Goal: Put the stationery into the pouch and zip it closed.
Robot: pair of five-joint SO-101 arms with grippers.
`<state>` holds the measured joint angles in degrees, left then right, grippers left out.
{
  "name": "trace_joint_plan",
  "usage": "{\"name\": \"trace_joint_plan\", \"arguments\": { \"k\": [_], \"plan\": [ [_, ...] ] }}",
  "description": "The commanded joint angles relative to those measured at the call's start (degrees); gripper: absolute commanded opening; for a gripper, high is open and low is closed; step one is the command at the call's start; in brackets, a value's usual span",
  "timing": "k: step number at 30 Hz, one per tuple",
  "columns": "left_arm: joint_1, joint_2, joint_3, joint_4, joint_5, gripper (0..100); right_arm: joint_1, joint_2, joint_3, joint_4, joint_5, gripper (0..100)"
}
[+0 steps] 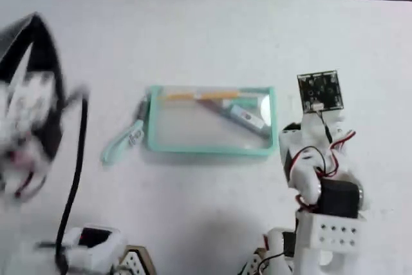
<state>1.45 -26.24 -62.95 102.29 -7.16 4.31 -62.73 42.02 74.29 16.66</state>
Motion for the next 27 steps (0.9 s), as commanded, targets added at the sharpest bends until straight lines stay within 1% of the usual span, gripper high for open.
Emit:
{"name": "trace_joint_plan", "arguments": {
  "k": [1,5,8,12,17,18,23,27],
  "plan": [
    [-0.3,-12.9,10.2,0.3,0.2,3,-2.4,-0.7,-14.5,9.5,-0.1,2.1],
    [-0.3,-29.2,25.6,-0.1,0.1,3,-6.5,-0.7,-25.7,18.9,-0.5,2.1],
    [-0.7,-41.4,37.3,-2.7,0.0,3,-10.2,-0.7,-31.5,24.0,-0.5,2.1],
    [-0.7,-57.6,55.9,-11.2,-0.4,3,-11.5,-4.7,-34.5,24.2,-0.6,2.1],
    [-0.7,-78.5,84.7,-25.3,-5.9,3,-11.7,-19.6,-33.9,24.2,-0.6,2.2],
    [-0.7,-80.4,88.8,-27.3,-6.3,3,-11.7,-23.3,-33.4,24.2,-0.6,2.2],
    [-0.3,-76.9,105.1,-33.4,-5.9,3,-11.7,-40.8,-27.9,23.2,-0.5,2.6],
    [-0.8,-78.4,117.3,-41.9,-5.9,3,-11.7,-39.2,-21.5,24.1,-0.6,9.7]
  ]
}}
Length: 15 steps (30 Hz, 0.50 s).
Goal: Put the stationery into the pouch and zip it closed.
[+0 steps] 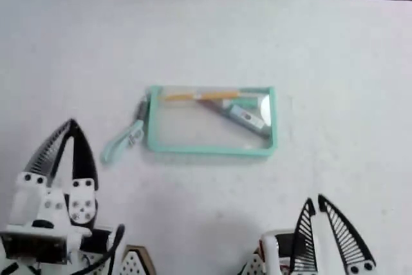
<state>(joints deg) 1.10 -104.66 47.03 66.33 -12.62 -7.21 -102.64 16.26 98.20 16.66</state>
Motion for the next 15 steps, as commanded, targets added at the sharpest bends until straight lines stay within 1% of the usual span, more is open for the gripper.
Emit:
{"name": "trace_joint_plan", "arguments": {
  "k": [1,3,9,12,13,14,15],
  "plan": [
    [-0.5,0.0,10.3,-7.4,-0.4,3,-0.2,0.7,6.3,0.2,-0.6,11.5],
    [-1.1,0.0,17.2,-11.2,-0.4,3,-0.2,-0.3,10.0,-0.2,-0.6,14.3],
    [-5.8,0.0,38.7,-28.3,-0.4,3,-0.2,-0.6,13.2,-3.6,-0.6,20.2],
    [-7.0,0.0,47.0,-34.7,-0.4,3,-0.2,-0.6,19.3,-9.0,-0.2,23.4],
    [-7.1,0.0,49.5,-36.4,-0.4,3,-0.2,-0.6,22.5,-11.6,-0.2,23.8],
    [-7.0,0.2,50.2,-36.4,-0.4,3,-0.2,-0.6,26.3,-14.5,-0.1,23.7],
    [-7.0,0.1,49.8,-34.5,-0.4,3,-0.2,-0.6,30.3,-17.4,-0.1,23.7]
  ]
}}
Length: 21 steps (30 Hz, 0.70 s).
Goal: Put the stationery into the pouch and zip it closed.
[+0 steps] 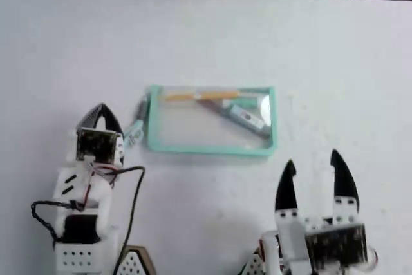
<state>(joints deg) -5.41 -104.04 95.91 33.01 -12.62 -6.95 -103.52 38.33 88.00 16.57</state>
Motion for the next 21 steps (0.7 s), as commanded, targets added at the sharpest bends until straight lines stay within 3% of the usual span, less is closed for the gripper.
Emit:
{"name": "trace_joint_plan", "arguments": {
  "k": [1,6,13,21],
  "plan": [
    [-0.2,-0.5,0.9,0.4,-0.4,3,-0.4,0.3,12.8,-10.2,0.0,23.7],
    [0.7,-0.5,1.1,8.5,-0.5,3,0.0,0.2,36.6,-25.3,0.0,23.7],
    [0.8,-0.5,1.1,25.1,-0.4,3,0.0,0.2,58.5,-35.7,0.0,23.7],
    [0.7,-0.5,1.1,35.6,-0.8,3,1.2,0.4,58.5,-19.2,0.0,23.7]
  ]
}}
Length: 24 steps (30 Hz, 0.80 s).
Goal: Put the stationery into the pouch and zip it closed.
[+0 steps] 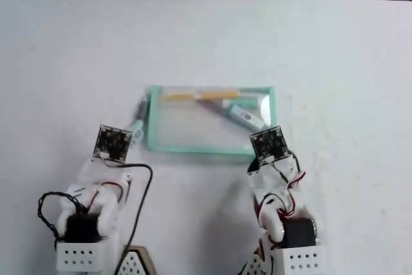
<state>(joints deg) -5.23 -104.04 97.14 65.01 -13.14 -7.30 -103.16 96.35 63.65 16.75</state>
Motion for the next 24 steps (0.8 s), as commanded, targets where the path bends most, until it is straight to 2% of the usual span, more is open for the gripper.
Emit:
{"name": "trace_joint_plan", "arguments": {
  "k": [1,4,13,24],
  "plan": [
    [0.6,-0.5,-0.2,4.8,-0.4,3,3.3,0.0,0.5,5.8,-0.2,23.7],
    [0.6,-0.5,-0.2,6.5,0.0,3,6.3,0.0,0.5,9.1,-0.3,23.8],
    [0.7,-0.5,-0.2,8.7,0.1,3,16.1,0.0,0.5,8.9,-0.5,23.8],
    [0.7,-0.5,-0.2,8.7,0.0,3,16.7,0.0,0.5,8.9,-0.5,23.8]
  ]
}}
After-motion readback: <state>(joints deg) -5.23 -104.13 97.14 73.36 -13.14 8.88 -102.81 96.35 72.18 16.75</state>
